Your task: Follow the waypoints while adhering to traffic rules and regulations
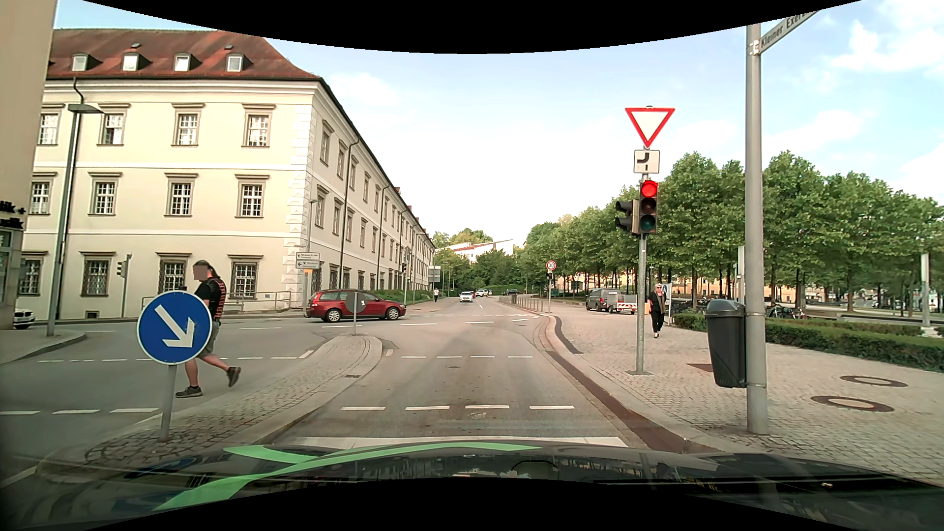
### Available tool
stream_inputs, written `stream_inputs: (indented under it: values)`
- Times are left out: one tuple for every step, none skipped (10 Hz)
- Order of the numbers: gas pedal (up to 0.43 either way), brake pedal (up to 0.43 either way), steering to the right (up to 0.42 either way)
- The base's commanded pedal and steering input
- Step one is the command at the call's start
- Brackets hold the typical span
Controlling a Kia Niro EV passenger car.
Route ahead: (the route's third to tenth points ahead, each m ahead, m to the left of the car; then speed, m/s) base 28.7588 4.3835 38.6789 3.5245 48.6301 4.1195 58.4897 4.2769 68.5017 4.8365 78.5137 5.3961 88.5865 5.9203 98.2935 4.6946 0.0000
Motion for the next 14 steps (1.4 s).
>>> stream_inputs:
  values:
    - [0.0, 0.451, 0.006]
    - [0.0, 0.457, 0.005]
    - [0.0, 0.457, 0.005]
    - [0.0, 0.451, 0.005]
    - [0.0, 0.457, 0.005]
    - [0.0, 0.457, 0.005]
    - [0.0, 0.451, 0.005]
    - [0.0, 0.451, 0.005]
    - [0.0, 0.451, 0.005]
    - [0.0, 0.451, 0.005]
    - [0.0, 0.457, 0.005]
    - [0.0, 0.457, 0.005]
    - [0.0, 0.457, 0.005]
    - [0.0, 0.457, 0.005]
